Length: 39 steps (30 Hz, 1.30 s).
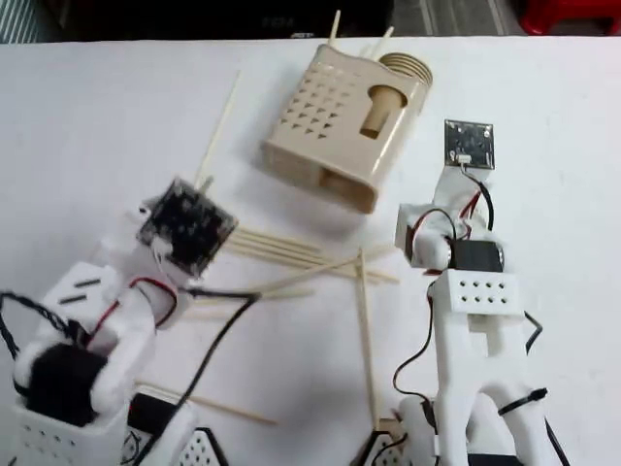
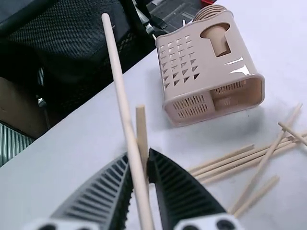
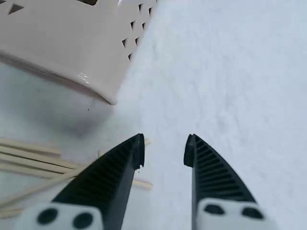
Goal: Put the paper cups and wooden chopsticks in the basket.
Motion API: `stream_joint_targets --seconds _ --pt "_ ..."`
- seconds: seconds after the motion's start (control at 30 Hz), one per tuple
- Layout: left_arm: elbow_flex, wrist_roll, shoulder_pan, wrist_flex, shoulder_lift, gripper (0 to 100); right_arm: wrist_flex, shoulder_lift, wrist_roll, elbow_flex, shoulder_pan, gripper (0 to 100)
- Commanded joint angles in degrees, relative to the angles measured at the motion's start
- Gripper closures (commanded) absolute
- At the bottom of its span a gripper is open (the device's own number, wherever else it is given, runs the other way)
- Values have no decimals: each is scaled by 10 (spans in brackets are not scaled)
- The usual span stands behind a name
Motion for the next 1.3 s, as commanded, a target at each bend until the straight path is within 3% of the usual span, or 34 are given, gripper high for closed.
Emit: stream_joint_targets --seconds 0.0,0.33,0.53,0.93,1.17,1.27 --pt "112 5 -5 -72 -116 979 -10 -11 2 -5 3 854" --pt "295 9 -21 -209 -216 971 -11 -11 2 -6 2 854" --pt "410 117 -94 -301 -218 789 -6 -10 2 -40 2 854" --pt "469 142 -121 -311 -218 787 -6 7 6 -156 -89 854" --pt "485 141 -160 -344 -218 840 -8 179 9 -273 -158 858" --pt "488 141 -164 -351 -218 842 -8 259 51 -317 -182 902"
